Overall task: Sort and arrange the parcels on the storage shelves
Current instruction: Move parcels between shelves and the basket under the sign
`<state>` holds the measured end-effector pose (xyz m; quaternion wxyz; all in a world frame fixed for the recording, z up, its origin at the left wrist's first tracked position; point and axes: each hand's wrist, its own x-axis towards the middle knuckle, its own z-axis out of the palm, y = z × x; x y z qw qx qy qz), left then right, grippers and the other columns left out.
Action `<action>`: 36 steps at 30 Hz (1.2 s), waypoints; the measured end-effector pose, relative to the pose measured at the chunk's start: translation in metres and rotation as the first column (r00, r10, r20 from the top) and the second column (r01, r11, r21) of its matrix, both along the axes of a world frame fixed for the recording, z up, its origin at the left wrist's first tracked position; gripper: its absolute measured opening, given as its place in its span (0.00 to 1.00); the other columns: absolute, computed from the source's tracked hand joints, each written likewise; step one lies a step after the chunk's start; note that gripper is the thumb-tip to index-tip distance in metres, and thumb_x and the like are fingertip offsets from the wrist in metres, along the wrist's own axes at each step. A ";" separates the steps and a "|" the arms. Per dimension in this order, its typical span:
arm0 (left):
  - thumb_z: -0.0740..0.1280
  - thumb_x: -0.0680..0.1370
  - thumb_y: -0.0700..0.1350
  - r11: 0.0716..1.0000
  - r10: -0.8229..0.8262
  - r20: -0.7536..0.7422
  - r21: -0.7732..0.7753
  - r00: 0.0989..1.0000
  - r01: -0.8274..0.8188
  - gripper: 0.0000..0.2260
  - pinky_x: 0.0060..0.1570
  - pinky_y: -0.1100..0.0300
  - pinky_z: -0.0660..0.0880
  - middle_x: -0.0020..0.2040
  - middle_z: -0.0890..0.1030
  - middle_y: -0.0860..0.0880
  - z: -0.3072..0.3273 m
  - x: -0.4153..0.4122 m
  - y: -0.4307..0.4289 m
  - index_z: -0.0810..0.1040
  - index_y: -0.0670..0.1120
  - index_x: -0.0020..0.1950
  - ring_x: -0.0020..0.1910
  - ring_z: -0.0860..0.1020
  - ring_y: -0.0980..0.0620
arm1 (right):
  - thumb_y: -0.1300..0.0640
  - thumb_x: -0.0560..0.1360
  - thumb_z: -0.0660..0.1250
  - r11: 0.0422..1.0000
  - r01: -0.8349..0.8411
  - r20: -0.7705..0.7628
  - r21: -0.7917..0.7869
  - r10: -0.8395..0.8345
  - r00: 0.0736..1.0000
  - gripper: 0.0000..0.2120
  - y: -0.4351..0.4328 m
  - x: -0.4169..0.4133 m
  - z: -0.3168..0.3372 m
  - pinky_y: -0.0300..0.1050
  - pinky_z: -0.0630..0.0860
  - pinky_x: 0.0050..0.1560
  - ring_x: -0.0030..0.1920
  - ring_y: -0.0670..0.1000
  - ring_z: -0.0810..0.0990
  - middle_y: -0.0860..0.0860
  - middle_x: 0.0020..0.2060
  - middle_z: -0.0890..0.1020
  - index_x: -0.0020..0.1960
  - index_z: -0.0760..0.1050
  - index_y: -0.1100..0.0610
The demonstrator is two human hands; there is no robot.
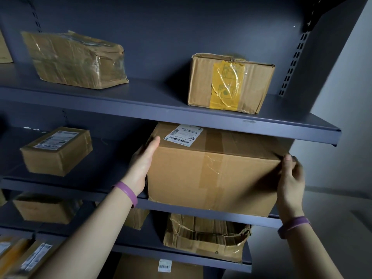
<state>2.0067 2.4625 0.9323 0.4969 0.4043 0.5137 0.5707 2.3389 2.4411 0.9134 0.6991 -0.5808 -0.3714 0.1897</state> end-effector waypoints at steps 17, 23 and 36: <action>0.63 0.78 0.55 0.994 0.039 -0.024 0.107 0.999 -0.036 0.18 0.69 0.57 0.63 0.67 0.74 0.58 -0.002 -0.169 -0.129 0.73 0.58 0.67 0.65 0.72 0.59 | 0.47 0.79 0.62 0.942 -0.303 0.328 0.145 0.243 0.913 0.17 -0.085 -0.232 0.001 0.32 0.64 0.66 0.68 0.37 0.70 0.34 0.64 0.74 0.68 0.69 0.43; 0.61 0.80 0.50 0.987 0.159 -0.036 0.033 0.987 -0.158 0.17 0.65 0.56 0.66 0.67 0.75 0.52 -0.013 -0.284 -0.188 0.72 0.52 0.69 0.66 0.73 0.52 | 0.46 0.78 0.63 0.870 -0.485 0.269 0.090 0.447 0.853 0.19 -0.105 -0.373 -0.022 0.46 0.69 0.70 0.68 0.40 0.71 0.40 0.66 0.75 0.69 0.70 0.44; 0.62 0.77 0.53 0.958 0.264 -0.055 -0.103 0.963 -0.269 0.20 0.62 0.55 0.67 0.66 0.75 0.52 -0.064 -0.466 -0.201 0.71 0.55 0.70 0.65 0.73 0.52 | 0.50 0.80 0.63 0.624 -0.776 0.033 -0.097 0.781 0.624 0.20 -0.106 -0.622 -0.086 0.35 0.69 0.65 0.66 0.38 0.73 0.39 0.66 0.74 0.71 0.67 0.47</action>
